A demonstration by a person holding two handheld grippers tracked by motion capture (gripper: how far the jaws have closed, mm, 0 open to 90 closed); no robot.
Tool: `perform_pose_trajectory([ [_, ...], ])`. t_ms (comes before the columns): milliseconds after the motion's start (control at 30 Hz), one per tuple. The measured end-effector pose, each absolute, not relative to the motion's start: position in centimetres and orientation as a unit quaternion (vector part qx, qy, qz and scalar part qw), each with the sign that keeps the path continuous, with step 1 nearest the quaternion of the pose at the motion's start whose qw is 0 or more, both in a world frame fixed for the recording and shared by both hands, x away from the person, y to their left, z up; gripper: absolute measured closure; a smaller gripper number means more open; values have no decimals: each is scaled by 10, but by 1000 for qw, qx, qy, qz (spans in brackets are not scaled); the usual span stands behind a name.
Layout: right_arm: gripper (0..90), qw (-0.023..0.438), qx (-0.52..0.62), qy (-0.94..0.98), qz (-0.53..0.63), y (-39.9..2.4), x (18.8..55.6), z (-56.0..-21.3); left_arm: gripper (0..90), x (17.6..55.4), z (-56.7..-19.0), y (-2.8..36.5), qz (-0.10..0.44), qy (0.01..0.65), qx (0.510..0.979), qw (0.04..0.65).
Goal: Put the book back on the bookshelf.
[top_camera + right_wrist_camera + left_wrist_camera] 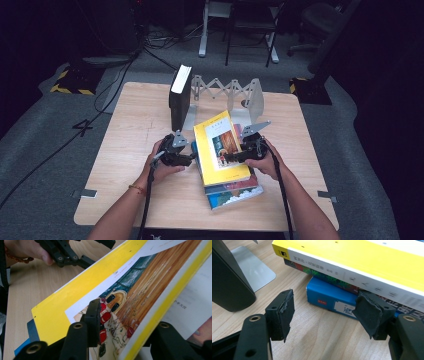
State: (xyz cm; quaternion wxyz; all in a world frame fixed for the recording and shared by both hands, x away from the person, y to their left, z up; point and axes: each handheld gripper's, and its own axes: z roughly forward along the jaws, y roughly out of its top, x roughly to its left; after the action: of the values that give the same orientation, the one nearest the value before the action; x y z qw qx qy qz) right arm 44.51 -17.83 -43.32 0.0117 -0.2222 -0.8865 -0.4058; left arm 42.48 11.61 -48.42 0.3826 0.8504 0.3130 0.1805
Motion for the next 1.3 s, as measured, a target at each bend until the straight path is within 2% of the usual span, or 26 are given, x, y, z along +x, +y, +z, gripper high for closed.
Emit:
perform_pose_trajectory([
  [33, 677, 24, -216, -882, -418, -180, 443, -434, 335, 425, -485, 116, 181, 314, 850, 383],
  [233, 700, 24, -202, -880, -429, -180, 432, -434, 365, 426, -486, 118, 184, 319, 849, 379],
  [467, 714, 22, -193, -878, -437, -180, 428, -431, 476, 433, -485, 119, 172, 310, 852, 386],
  [600, 721, 18, -183, -874, -450, -182, 426, -428, 499, 440, -482, 121, 179, 313, 844, 398],
  [667, 725, 13, -177, -873, -453, -182, 425, -426, 585, 442, -480, 122, 174, 312, 843, 402],
  [900, 741, 4, -164, -864, -477, -185, 422, -423, 577, 451, -477, 125, 164, 330, 821, 435],
  [1100, 749, -17, -149, -856, -495, -186, 416, -414, 552, 457, -456, 137, 142, 325, 803, 479],
  [1167, 749, -28, -143, -855, -498, -187, 414, -410, 582, 456, -447, 137, 150, 315, 804, 481],
  [1300, 741, -50, -130, -853, -502, -187, 412, -405, 727, 453, -428, 135, 147, 289, 804, 499],
])
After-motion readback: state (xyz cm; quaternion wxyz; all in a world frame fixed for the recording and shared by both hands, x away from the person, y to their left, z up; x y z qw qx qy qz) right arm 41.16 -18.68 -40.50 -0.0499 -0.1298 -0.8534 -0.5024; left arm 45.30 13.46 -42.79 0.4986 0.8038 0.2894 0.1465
